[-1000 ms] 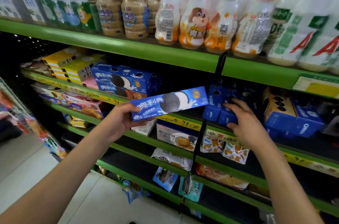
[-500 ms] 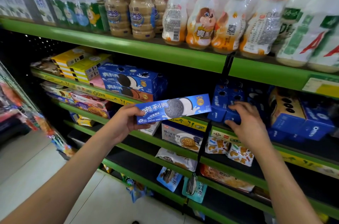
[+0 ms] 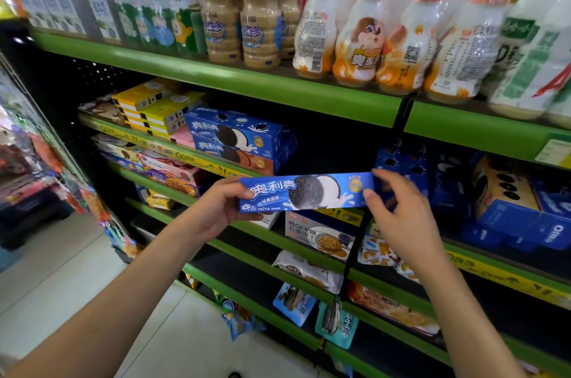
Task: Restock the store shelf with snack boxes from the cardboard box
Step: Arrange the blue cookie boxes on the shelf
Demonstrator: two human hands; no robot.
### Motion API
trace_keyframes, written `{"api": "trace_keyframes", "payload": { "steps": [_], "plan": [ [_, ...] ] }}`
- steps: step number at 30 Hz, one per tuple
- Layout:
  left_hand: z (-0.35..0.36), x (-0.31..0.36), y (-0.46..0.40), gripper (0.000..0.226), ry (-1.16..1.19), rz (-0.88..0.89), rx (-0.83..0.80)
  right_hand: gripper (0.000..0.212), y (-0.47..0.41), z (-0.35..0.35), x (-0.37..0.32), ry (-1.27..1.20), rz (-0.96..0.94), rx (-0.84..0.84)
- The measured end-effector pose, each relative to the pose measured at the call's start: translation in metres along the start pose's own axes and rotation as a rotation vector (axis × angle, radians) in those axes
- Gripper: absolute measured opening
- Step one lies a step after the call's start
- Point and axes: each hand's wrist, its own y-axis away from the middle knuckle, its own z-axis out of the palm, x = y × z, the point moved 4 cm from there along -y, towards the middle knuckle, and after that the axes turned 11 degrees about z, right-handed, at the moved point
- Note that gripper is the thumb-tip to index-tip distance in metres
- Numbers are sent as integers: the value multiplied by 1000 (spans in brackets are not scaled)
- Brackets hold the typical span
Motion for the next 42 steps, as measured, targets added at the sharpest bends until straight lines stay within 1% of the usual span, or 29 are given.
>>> {"api": "trace_keyframes", "payload": {
  "steps": [3,6,8,10,13,15,17,22,24,27,33,39,42],
  "plan": [
    [-2,3,3,41,14,9,-9,51,-2,12,-2,-227,129,-212],
    [-7,5,6,54,32,13,-21,50,-13,21,7,-403,241,-326],
    [-11,4,8,55,43,9,-34,46,-20,28,11,-469,276,-355],
    [-15,3,8,49,76,5,-20,39,-25,34,14,-503,279,-373],
    [-24,2,6,41,169,28,82,36,-30,43,16,-603,284,-390],
    [-30,2,5,42,202,35,152,37,-33,48,20,-654,293,-390],
    [-33,1,6,48,198,33,175,37,-36,52,24,-660,287,-388],
    [-40,-3,7,40,190,64,164,45,-41,56,23,-588,235,-415],
    [-43,-3,6,41,189,77,157,50,-43,57,20,-562,202,-426],
    [-48,-4,5,46,177,87,159,51,-44,57,15,-504,166,-449],
    [-52,-6,3,46,172,99,178,57,-50,56,9,-407,124,-465],
    [-51,-9,0,53,165,102,167,67,-52,59,16,-416,100,-490],
    [-52,-11,-2,57,163,101,166,63,-52,63,19,-407,86,-509]
  ]
}}
